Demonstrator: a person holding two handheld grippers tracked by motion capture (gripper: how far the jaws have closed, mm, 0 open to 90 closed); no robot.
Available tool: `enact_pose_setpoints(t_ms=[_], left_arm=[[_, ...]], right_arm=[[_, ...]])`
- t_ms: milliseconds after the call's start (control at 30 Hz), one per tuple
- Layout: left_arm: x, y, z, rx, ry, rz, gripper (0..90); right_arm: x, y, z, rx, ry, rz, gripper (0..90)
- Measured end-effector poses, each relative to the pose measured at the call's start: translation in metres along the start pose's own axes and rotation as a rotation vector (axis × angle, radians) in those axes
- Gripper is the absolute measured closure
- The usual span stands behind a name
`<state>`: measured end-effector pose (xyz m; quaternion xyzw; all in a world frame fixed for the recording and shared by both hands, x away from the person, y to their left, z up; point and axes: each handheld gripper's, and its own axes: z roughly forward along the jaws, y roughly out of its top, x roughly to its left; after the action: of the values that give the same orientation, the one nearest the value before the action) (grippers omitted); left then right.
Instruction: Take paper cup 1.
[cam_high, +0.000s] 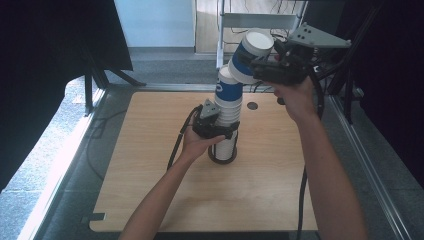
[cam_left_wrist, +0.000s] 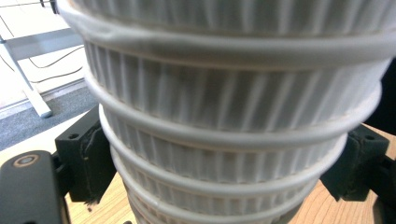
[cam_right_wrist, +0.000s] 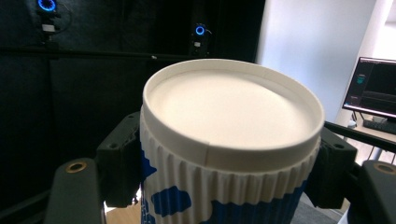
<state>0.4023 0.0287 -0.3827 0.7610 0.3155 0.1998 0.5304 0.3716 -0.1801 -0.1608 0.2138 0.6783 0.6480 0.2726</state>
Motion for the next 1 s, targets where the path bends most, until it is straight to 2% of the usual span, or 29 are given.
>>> enact_pose_setpoints(t_ms=[167,233,400,567,933,1000], left_arm=[[0.000,0.001,0.000,0.004,0.002,0.001,12.3],[-0.001,0.001,0.000,0.005,0.004,0.000,12.2],[-0.001,0.001,-0.001,0.006,0.012,0.006,11.4],[-0.002,0.002,-0.002,0.006,0.002,-0.001,10.0],[-0.002,-0.004,-0.011,-0.007,-0.018,-0.015,5.7],[-0.002,-0.006,-0.015,-0.004,-0.016,-0.010,5.5]], right_arm=[[0.002,-0.006,-0.022,-0.001,0.019,-0.003,27.5],[0.002,-0.008,-0.024,-0.004,0.024,-0.002,27.6],[0.004,-0.029,-0.039,0.004,0.032,0.009,27.5],[0.005,-0.042,-0.047,0.004,0.041,0.018,27.5],[0.015,-0.088,-0.062,0.049,0.063,0.027,27.5],[0.016,-0.091,-0.062,0.051,0.062,0.025,27.5]])
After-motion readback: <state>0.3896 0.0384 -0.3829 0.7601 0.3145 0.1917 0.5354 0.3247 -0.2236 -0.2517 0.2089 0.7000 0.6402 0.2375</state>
